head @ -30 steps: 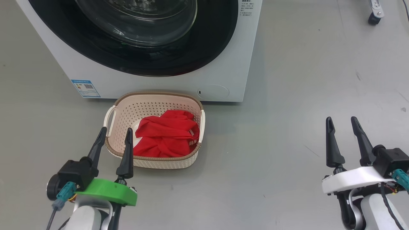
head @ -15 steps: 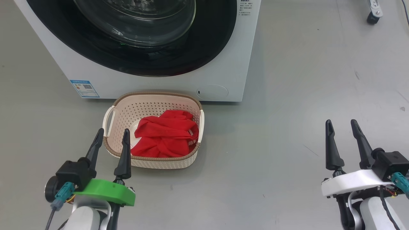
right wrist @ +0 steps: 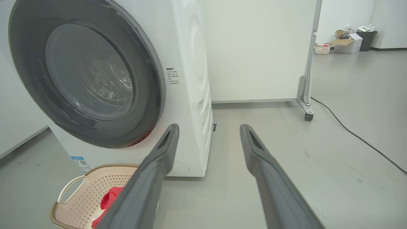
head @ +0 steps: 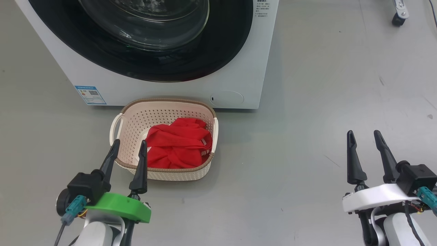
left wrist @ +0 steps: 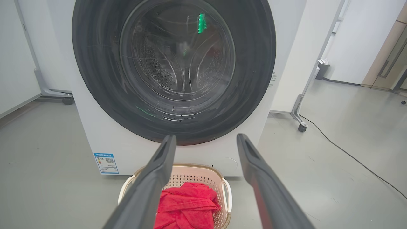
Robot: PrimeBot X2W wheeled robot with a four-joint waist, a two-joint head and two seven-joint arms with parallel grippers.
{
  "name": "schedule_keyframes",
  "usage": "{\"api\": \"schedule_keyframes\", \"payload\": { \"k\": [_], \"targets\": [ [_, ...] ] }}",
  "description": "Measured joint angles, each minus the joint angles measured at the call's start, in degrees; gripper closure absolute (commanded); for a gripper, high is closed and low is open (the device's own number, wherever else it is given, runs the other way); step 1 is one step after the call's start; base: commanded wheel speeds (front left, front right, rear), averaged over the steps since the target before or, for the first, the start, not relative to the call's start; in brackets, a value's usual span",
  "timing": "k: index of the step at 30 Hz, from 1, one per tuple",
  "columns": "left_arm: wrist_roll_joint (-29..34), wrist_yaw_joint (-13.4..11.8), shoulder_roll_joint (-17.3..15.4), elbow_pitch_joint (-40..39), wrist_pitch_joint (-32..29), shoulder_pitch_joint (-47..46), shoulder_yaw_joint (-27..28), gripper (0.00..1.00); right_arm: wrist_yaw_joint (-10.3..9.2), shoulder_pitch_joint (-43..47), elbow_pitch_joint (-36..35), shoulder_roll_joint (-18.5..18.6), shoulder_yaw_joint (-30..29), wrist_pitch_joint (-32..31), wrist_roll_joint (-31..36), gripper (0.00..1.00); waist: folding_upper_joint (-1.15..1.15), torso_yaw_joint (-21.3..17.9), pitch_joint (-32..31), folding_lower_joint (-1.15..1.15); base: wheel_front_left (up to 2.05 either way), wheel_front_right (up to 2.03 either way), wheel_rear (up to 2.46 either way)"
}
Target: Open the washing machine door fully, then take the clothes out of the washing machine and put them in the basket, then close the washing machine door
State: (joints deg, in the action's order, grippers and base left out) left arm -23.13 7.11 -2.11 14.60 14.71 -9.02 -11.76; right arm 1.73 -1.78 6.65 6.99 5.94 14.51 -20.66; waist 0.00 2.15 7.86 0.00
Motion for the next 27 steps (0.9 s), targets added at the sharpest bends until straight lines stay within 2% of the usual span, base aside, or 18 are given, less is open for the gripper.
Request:
{"api": "schedule_keyframes", "payload": {
  "k": [23,24,27],
  "targets": [
    [-1.2,0.0,-0.8,-0.2,0.0,0.0,-1.4,0.0,0.71,0.1,0.0,-1.0,-0.6,0.0,0.6,0.0,0.0,-0.2,-0.6,0.0,0.0,0.0,0.0],
    [-1.2,0.0,-0.7,0.4,0.0,0.1,-1.5,1.0,0.71,0.1,0.6,-1.1,-0.5,0.0,0.5,1.0,0.0,-0.2,-0.6,0.0,0.0,0.0,0.0],
    [-1.2,0.0,-0.3,2.3,0.0,0.9,-1.7,1.0,0.71,0.9,2.6,-1.9,-0.2,-0.1,0.5,1.0,0.0,-0.2,-0.6,0.0,0.0,0.0,0.0]
  ]
}}
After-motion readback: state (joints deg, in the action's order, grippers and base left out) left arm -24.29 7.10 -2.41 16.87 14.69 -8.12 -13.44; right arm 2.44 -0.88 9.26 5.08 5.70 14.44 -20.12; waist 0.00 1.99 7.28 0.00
